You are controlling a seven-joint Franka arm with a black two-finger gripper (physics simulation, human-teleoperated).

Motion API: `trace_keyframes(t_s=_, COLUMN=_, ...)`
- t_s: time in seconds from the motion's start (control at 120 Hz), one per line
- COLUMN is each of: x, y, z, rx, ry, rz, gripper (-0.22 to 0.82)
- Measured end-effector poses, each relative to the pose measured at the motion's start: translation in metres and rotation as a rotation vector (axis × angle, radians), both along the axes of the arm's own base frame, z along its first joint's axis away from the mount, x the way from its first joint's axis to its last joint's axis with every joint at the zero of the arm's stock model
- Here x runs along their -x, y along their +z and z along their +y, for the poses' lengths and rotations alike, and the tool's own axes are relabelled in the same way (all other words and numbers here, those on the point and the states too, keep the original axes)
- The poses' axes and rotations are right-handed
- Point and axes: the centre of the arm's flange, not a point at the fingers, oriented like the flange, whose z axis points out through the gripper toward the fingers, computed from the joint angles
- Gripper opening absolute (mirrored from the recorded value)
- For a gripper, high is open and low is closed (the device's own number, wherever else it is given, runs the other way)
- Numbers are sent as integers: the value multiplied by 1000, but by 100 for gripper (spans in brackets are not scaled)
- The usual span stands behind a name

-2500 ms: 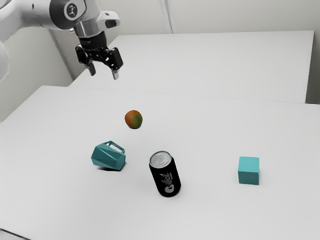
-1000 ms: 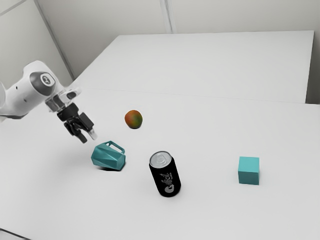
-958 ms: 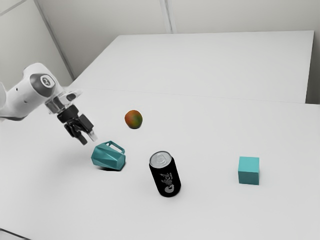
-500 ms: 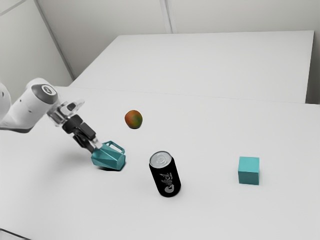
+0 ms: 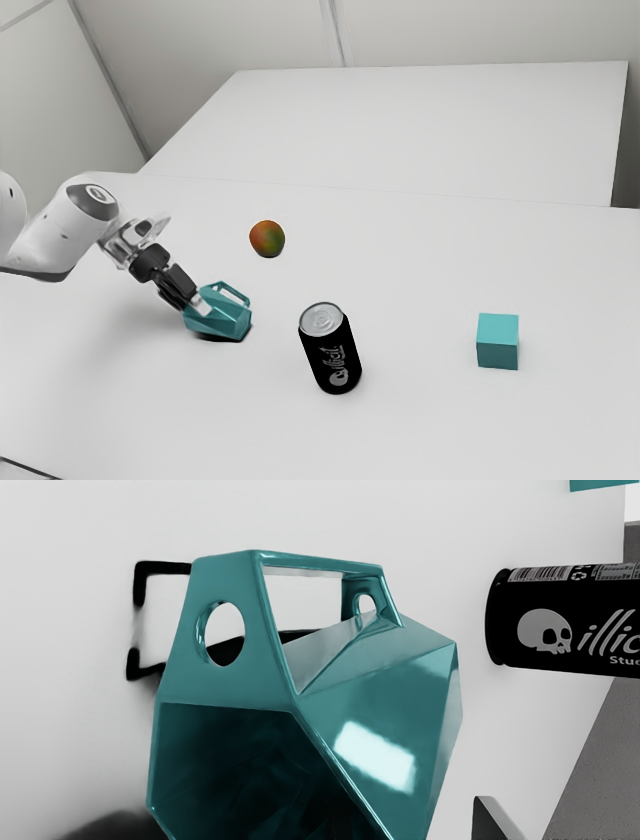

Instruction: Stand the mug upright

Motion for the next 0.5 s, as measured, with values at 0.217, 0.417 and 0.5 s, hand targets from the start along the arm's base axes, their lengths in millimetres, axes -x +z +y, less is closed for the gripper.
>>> trace_keyframes(t_s=0.217, x=-2, y=2, z=-2, rx=7, ry=-17, rz=-20, gripper=-5)
trace_keyframes(t_s=0.417, x=-4, y=6, z=-4, rx=8, ry=-31, rz=-36, gripper=-11)
trace_keyframes(t_s=0.5, x=-5, y=8, z=-6, rx=6, ry=-40, rz=-43, gripper=-13)
